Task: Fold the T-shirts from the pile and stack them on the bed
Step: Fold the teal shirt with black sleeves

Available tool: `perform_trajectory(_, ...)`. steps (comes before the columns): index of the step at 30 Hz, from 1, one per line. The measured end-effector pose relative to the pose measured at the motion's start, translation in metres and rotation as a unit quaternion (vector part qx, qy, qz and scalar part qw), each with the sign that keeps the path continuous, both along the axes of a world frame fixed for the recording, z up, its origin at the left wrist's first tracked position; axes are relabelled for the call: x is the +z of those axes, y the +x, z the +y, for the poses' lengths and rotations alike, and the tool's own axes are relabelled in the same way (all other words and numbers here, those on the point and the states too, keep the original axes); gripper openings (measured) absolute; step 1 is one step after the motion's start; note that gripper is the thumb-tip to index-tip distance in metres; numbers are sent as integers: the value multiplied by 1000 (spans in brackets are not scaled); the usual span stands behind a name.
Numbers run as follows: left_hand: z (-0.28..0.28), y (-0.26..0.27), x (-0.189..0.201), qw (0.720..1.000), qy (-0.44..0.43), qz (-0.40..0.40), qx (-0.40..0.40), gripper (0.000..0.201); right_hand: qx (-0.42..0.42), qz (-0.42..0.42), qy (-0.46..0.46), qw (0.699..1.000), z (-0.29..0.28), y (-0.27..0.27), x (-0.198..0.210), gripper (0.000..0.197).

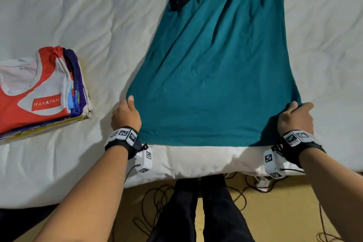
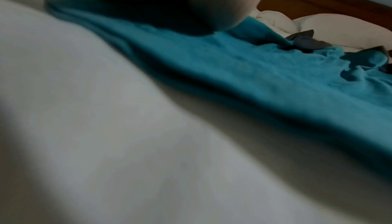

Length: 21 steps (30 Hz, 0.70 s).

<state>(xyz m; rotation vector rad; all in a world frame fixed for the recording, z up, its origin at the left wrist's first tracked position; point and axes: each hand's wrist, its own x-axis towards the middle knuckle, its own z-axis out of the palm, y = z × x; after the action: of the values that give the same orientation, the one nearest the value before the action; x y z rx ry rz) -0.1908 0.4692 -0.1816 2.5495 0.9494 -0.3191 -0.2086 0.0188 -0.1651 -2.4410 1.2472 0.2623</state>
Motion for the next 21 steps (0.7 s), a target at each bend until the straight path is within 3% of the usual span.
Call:
perform_trajectory(9, 25, 4, 8, 997, 36, 73, -16, 57, 24, 43, -35, 998, -2, -12, 7, 32)
perform_trajectory(11, 18, 5, 14, 995, 66, 75, -16, 48, 30, 29, -75, 996, 1, -9, 3, 39)
perform_trajectory(13, 0, 2, 20, 991, 117, 61, -24, 48, 88, -2, -113, 990, 19, -10, 1, 56)
perform_trajectory(15, -39, -9, 23, 981, 152, 20, -116, 60, 194, -31, -100, 975, 56, -12, 3, 65)
perform_trajectory(17, -89, -25, 19, 949, 116, -22, -293, 69, 340, -52, -63, 937, 106, -15, 1, 67)
perform_trajectory(19, -123, -43, 6, 896, 58, 13, -440, 70, 481, -29, -22, 876, 148, -22, -7, 65)
perform_trajectory(21, -122, -48, -8, 875, 47, 51, -480, 67, 543, 22, -9, 839, 162, -30, -19, 64)
